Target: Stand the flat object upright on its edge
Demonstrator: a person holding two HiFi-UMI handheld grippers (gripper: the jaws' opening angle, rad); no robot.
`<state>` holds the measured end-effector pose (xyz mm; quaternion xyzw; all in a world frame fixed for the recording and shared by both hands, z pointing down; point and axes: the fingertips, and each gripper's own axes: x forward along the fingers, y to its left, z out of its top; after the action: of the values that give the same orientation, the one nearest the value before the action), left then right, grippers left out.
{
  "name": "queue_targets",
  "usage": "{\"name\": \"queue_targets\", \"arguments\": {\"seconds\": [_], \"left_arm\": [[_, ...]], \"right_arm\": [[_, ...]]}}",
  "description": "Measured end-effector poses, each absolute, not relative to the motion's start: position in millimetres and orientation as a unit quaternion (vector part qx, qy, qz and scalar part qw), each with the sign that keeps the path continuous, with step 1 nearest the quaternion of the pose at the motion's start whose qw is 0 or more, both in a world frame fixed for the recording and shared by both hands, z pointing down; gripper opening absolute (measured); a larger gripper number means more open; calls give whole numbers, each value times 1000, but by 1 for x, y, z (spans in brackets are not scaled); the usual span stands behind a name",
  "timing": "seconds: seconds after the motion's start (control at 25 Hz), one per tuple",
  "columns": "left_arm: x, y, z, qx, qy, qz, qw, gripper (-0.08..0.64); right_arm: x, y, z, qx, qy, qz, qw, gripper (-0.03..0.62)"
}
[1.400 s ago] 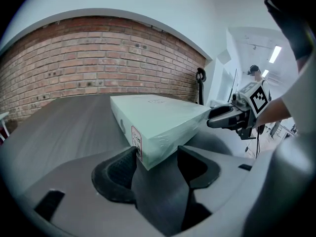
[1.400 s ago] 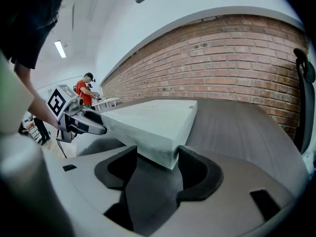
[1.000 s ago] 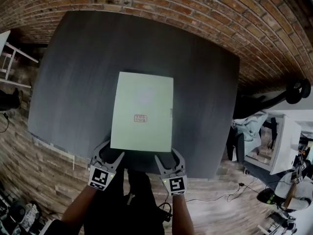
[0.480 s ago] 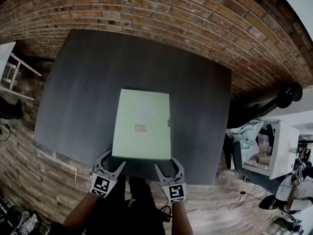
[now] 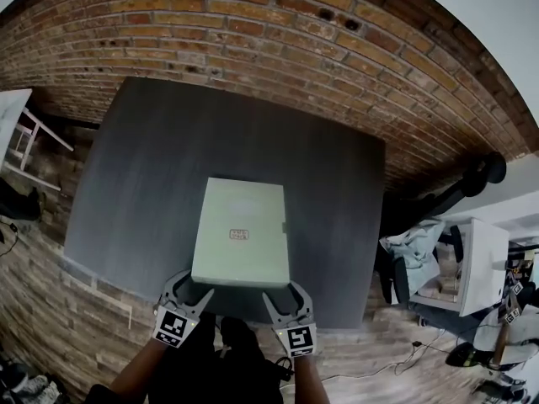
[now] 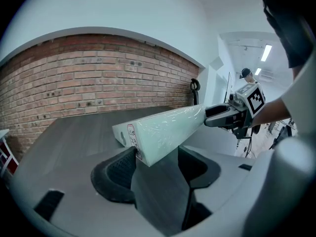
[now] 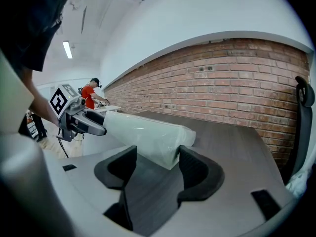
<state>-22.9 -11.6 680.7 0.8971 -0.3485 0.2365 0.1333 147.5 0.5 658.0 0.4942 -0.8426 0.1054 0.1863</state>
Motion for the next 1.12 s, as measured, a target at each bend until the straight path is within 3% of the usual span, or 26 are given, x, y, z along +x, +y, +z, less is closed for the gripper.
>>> {"name": "queue_targets", "arguments": {"seconds": [1.12], "left_arm": [[-31,-33,621,908,-349,217,87,258]], "right_arm": [[138,-6,602,484,-853,70,184,264]]}}
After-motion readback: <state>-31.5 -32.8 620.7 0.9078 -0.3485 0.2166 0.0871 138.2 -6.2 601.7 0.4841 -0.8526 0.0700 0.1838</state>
